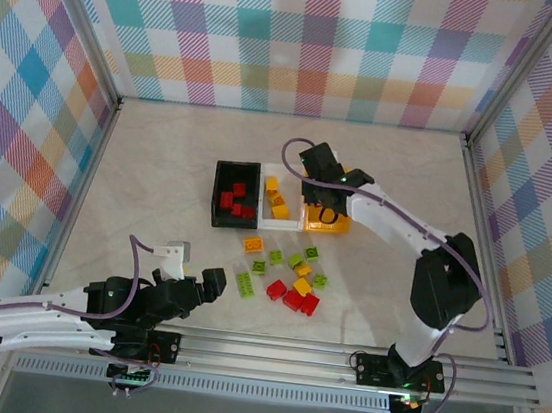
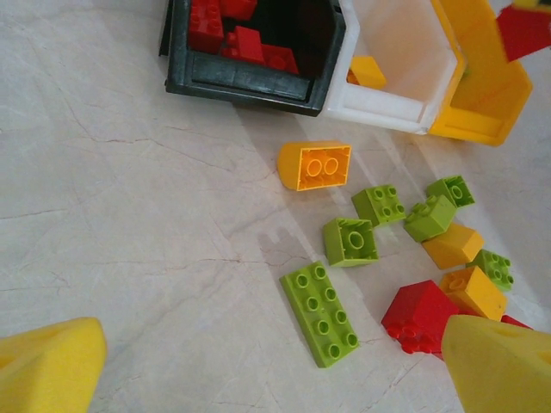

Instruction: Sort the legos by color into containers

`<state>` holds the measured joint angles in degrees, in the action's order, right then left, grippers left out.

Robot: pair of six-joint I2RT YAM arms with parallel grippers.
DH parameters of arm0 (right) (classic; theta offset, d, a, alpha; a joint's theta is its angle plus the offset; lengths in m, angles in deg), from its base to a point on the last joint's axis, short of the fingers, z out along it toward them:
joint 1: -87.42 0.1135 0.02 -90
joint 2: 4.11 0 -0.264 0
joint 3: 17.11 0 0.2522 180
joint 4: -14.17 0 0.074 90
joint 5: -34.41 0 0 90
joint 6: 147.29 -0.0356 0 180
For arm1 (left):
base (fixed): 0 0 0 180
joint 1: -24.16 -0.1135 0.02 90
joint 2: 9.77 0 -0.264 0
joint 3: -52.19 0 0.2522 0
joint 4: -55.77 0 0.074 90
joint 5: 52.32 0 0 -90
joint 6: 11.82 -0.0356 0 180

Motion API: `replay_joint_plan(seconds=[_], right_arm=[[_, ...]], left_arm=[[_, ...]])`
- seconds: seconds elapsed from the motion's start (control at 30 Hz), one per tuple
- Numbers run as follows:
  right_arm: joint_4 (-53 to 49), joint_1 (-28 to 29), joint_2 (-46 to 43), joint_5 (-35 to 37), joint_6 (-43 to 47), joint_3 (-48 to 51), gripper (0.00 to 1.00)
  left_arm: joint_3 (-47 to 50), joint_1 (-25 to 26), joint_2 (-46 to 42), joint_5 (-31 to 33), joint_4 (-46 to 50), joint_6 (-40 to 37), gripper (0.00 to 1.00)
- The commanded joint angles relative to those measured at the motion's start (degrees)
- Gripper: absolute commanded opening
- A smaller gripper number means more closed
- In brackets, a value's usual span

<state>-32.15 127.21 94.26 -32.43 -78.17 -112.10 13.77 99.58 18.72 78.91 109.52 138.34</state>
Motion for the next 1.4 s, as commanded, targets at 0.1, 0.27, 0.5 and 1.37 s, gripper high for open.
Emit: replay_joint_plan(seconds=[0.1,0.27,0.5,1.37], right_arm=[[4.9,8.5,3.7,-12.7,-0.5,-8.0,0.26],[9.8,9.9,13.1,-18.7,-4.4,-15.1,0.26],[6.8,9.4,24.6,-17.3,-7.4,-27.8,0.59],[-3.4,29.3,-30.8,-1.5,-41.8,44.3,0.79]], left_arm=[[-0.9,-0.5,-1.5,1.7,4.3,2.9,1.00],[-1.1,-0.5,-2.1,0.6,5.4,3.5,1.00],[-1.7,-0.6,-2.1,-0.1,6.8,3.8,1.00],[-1.4,-0.6,-2.4,0.2,4.4,2.8,1.00]])
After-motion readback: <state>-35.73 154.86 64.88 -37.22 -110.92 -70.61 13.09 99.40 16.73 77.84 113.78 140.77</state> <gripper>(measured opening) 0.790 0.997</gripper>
